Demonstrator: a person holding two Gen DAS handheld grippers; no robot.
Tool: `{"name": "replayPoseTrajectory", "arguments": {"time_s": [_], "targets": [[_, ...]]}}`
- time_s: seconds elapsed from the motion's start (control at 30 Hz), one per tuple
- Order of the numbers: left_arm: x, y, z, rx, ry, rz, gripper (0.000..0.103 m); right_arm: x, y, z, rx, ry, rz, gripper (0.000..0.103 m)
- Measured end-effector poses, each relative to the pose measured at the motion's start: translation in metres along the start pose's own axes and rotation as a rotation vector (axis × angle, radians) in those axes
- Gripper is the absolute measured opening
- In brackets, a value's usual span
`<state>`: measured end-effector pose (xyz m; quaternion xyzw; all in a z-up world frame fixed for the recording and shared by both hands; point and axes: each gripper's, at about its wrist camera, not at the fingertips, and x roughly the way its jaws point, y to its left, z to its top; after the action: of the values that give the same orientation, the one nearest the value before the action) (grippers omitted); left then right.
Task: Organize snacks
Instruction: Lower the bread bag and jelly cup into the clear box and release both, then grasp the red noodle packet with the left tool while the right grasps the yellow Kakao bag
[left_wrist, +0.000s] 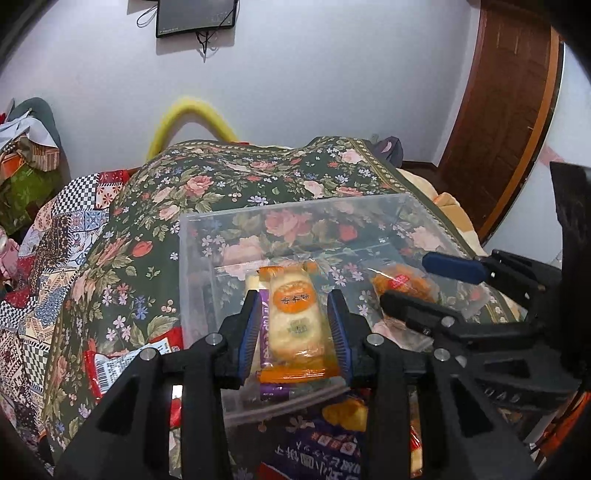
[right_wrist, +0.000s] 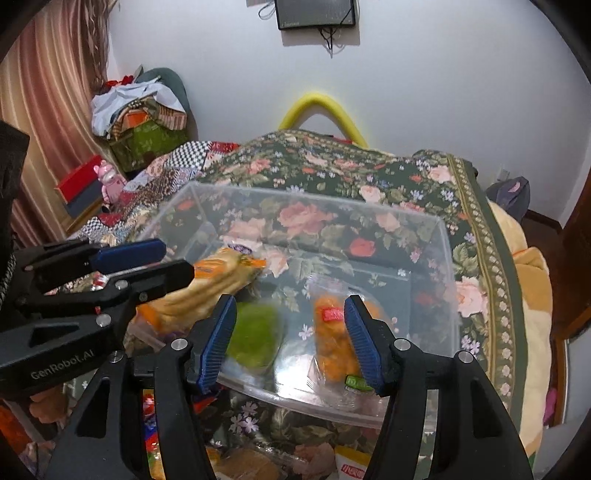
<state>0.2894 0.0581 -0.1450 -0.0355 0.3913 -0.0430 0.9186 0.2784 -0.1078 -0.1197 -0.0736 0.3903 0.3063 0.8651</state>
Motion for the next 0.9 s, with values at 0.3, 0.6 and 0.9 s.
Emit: {"name": "replayPoseTrajectory", "arguments": {"time_s": [0.3, 0.6, 0.9], "targets": [[-0.06, 0.022, 0.005, 0.023, -0.085, 0.032, 0.061, -0.039, -0.005, 0.003, -0.007, -0.077, -0.011, 0.061], [-0.066, 0.095, -0.023, -0.013, 0.006, 0.145, 0.065, -0.069, -0.029, -0.026, 0.002, -0.09, -0.105, 0.069], [-0.015, 0.128, -0.057, -0.015, 0.124, 0.151, 0.065, -0.07, -0.067, -0.068, 0.124, 0.003, -0.158, 0.071]]}}
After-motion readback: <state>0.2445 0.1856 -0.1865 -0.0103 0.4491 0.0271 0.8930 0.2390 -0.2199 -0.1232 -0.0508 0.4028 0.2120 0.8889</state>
